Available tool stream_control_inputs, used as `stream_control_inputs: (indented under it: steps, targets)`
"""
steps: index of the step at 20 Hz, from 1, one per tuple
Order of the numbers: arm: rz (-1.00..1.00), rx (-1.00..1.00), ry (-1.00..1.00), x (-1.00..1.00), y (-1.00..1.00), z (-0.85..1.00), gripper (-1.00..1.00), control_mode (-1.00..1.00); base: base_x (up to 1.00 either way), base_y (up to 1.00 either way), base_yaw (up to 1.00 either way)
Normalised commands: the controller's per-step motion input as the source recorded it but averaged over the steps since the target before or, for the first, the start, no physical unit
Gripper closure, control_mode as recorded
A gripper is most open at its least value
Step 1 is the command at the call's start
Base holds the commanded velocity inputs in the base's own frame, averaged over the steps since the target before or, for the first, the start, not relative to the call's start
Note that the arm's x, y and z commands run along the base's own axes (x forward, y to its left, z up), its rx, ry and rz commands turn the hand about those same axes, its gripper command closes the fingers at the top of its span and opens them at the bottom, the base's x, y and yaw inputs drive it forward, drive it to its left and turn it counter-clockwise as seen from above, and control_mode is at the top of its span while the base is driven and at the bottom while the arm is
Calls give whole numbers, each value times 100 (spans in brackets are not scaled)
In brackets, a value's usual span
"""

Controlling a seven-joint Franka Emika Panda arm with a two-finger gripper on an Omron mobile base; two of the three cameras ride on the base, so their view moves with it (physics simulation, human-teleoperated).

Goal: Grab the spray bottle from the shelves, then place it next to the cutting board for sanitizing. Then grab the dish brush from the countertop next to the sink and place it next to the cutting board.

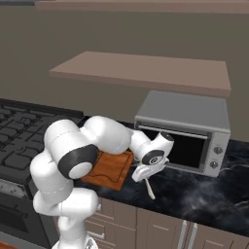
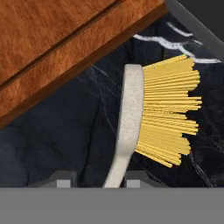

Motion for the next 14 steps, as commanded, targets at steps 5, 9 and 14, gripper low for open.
stream_control_inputs:
  steps: [5,9,14]
  targets:
    - [12,0,0,-30,2,0,-100,-100,0,0,0]
    - [7,0,-6,-46,0,13,-100,-100,0,0,0]
    - [0,0,-22,-74,0,69,-100,-100,0,0,0]
